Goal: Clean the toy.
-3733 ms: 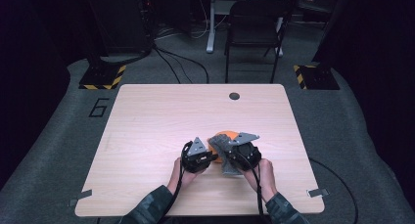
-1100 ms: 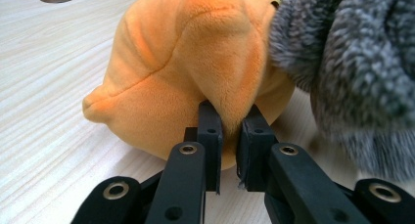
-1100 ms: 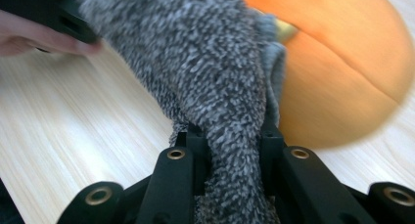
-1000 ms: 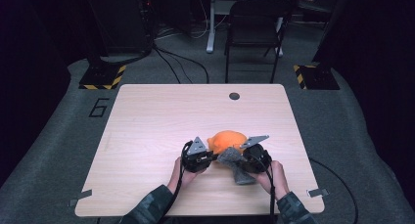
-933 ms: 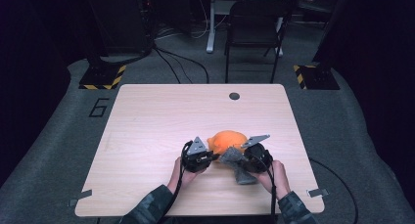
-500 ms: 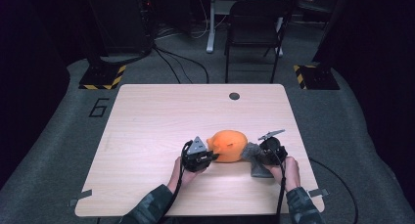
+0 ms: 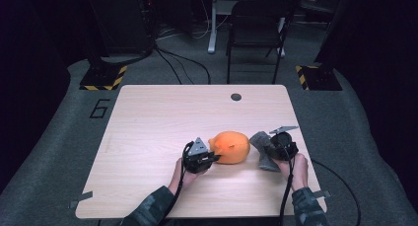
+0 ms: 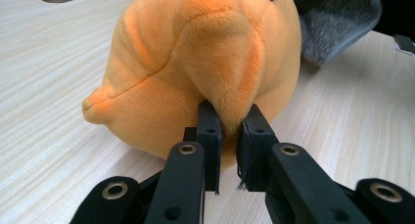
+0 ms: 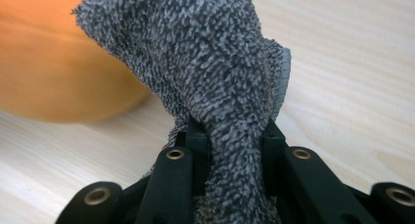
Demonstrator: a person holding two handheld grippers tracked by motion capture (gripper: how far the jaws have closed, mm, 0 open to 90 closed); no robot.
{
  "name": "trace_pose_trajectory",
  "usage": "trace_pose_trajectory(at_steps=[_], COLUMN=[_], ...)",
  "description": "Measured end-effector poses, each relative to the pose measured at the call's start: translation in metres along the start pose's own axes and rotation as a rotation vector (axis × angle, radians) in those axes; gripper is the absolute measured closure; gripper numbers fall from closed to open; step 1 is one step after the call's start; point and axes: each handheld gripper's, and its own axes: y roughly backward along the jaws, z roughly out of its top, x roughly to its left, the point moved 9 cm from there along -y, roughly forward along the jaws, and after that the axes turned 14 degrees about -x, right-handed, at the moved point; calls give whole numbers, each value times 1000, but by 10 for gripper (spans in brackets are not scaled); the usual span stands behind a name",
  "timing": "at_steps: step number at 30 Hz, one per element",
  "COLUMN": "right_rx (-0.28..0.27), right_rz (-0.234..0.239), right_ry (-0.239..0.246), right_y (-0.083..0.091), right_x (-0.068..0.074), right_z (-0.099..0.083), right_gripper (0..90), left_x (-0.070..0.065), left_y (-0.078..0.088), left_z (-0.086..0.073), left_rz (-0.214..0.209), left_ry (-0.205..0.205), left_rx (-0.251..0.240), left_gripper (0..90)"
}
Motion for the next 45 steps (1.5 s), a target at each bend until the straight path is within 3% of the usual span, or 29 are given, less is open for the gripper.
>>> trace_pose_trajectory(at_steps=[1,3,5,6,7,8,9,11,13,14,15,17,24,25,26,27,32,36,37,42,45], right_rx=[-39,-53,-101,-124,-162,-162,-170,-129,-60,-41,9,25,73,100,100,129,150,151,152,142,67], right_rz=[28,44,94,126,201,201,245,334,361,348,343,338,333,315,315,298,212,157,86,23,-9], right_ry=[-1,3,13,34,84,84,114,183,250,247,264,251,187,163,163,126,96,72,79,57,59], right_y=[7,9,18,25,36,36,41,43,33,27,15,8,6,3,3,1,-11,-18,-23,-23,-11], right_x=[8,11,27,36,58,58,73,105,123,126,125,119,93,81,81,72,46,35,24,11,5], right_z=[9,11,23,28,39,39,42,38,26,21,11,6,-3,-9,-9,-13,-21,-23,-25,-24,-9], right_gripper=[740,740,740,740,740,740,740,740,741,741,742,742,742,742,742,742,741,741,739,736,736], left_x=[0,0,0,0,1,1,0,1,0,0,1,0,0,0,0,0,0,0,1,2,4], left_y=[0,0,0,0,0,0,0,0,0,0,0,0,-1,-1,-1,-1,-1,-1,-1,-1,0], left_z=[0,0,0,0,0,0,0,0,0,0,0,-1,0,-1,-1,-1,-1,-1,-1,-1,-1], left_rz=[0,0,0,0,0,1,0,0,-1,-2,-3,-4,-6,-11,-11,-8,-11,-10,-9,-6,-6], left_ry=[1,8,8,8,8,8,9,7,7,7,-1,-1,-5,-2,-2,-7,-3,-2,-3,6,7], left_rx=[0,0,0,0,0,-1,-1,0,1,1,2,4,4,7,7,6,8,9,9,6,9], left_gripper=[810,809,810,810,810,810,809,810,810,810,810,811,811,811,811,811,811,811,811,811,811])
